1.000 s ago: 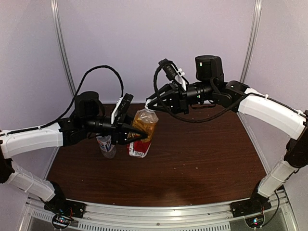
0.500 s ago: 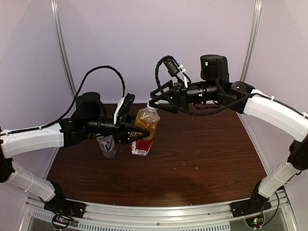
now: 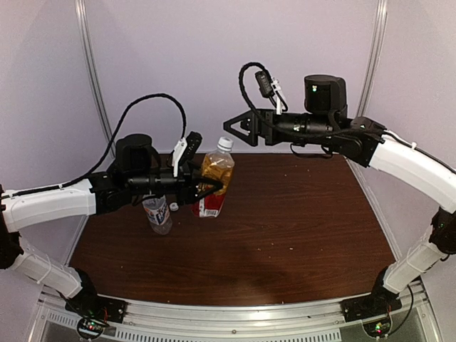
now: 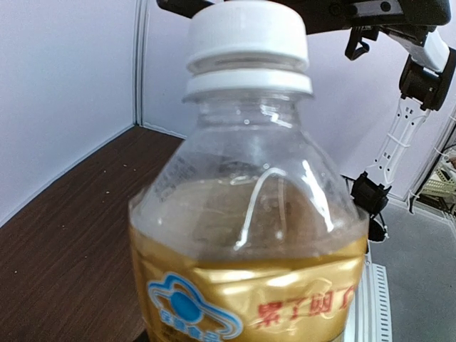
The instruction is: Unscrew the bottle caps
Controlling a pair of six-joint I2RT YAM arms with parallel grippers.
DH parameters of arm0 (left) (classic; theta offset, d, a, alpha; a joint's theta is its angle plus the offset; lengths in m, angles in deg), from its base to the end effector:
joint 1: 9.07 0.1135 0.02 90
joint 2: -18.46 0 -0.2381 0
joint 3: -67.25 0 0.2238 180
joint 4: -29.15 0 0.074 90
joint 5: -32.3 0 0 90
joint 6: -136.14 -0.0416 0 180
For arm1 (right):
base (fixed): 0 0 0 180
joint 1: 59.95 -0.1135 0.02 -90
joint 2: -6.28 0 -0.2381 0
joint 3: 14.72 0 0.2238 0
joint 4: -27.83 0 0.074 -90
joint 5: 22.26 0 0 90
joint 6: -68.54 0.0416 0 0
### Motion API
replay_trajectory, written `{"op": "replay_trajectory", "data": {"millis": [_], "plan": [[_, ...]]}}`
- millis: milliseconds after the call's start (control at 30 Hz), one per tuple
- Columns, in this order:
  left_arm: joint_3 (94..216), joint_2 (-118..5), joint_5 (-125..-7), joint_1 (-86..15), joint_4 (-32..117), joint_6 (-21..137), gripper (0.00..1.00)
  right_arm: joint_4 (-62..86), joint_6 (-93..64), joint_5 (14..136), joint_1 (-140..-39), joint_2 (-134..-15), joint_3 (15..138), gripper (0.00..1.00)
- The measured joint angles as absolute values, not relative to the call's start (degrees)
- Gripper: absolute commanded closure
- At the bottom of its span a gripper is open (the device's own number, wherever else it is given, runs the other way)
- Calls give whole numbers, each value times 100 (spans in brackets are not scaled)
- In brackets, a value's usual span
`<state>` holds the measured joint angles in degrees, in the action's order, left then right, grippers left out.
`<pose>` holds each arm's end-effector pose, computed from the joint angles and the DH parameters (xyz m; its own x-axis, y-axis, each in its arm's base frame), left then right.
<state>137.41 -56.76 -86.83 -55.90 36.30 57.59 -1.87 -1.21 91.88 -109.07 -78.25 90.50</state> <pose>0.1837 -0.2254 0.3006 -0.3329 0.1014 -0.9375 0.9147 0.2763 -0.2949 0.1948 0.2510 0.4121 -0.4265 -0.0101 -0.9044 -0.8599 0.3148 0.4019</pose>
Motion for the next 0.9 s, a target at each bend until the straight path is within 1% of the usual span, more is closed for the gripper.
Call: {"op": "replay_trajectory", "data": {"millis": [100, 433, 733, 900], "plan": [[13750, -5676, -8491, -5595, 3630, 5759, 61, -233, 104, 8895, -10949, -7974, 9210, 17], [13757, -5676, -8136, -5597, 3763, 5759, 61, -364, 445, 8718, -11100, -8359, 9323, 42], [13757, -5676, -8032, -5601, 3857, 5759, 61, -380, 467, 8727, -11128, -8424, 9328, 46], [13757, -5676, -7999, -5601, 3879, 5759, 61, -378, 462, 8749, -11137, -8451, 9328, 52]]}}
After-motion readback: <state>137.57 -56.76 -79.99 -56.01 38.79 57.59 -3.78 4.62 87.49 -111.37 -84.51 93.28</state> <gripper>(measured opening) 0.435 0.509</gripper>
